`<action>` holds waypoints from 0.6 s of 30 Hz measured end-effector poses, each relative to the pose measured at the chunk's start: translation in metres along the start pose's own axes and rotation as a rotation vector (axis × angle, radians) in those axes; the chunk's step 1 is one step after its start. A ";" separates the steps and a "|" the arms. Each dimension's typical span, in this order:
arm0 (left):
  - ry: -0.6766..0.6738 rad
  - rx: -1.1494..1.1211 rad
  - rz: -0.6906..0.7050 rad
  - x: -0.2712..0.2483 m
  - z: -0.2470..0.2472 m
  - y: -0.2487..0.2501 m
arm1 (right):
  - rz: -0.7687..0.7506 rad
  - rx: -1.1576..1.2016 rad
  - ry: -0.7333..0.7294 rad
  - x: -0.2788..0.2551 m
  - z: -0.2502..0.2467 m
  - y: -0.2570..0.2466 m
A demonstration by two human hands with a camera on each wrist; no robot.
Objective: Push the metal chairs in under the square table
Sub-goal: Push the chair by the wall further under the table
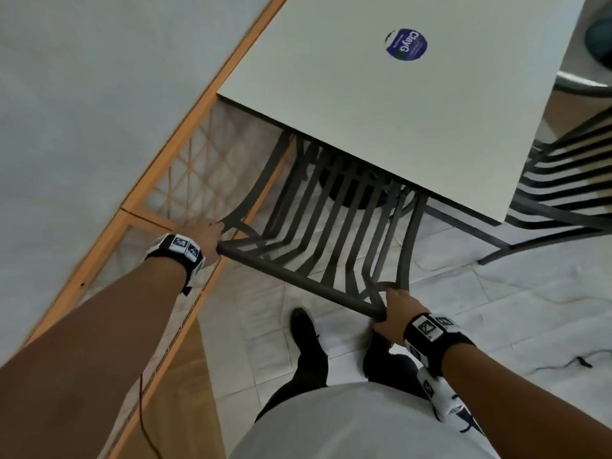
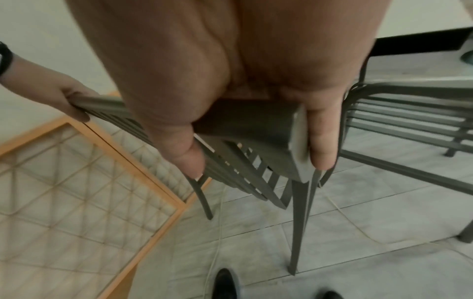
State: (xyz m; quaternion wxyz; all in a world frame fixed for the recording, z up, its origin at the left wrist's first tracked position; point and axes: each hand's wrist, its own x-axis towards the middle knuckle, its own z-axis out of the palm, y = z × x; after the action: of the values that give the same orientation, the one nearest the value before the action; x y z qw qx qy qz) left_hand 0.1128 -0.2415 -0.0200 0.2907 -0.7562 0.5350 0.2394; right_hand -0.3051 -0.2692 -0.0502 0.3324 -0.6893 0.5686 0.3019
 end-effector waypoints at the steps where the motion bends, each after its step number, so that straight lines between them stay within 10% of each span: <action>1: 0.007 -0.014 0.016 0.001 0.002 -0.001 | 0.059 -0.005 0.020 0.000 0.002 -0.003; 18: 0.032 0.003 0.094 0.003 0.028 -0.023 | 0.225 -0.033 -0.161 -0.009 -0.015 0.000</action>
State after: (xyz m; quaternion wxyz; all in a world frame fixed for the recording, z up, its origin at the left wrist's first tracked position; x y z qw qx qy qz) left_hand 0.1342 -0.2180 -0.0377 0.2717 -0.7335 0.5749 0.2398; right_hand -0.3058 -0.2763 -0.0339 0.3297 -0.6000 0.6086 0.4011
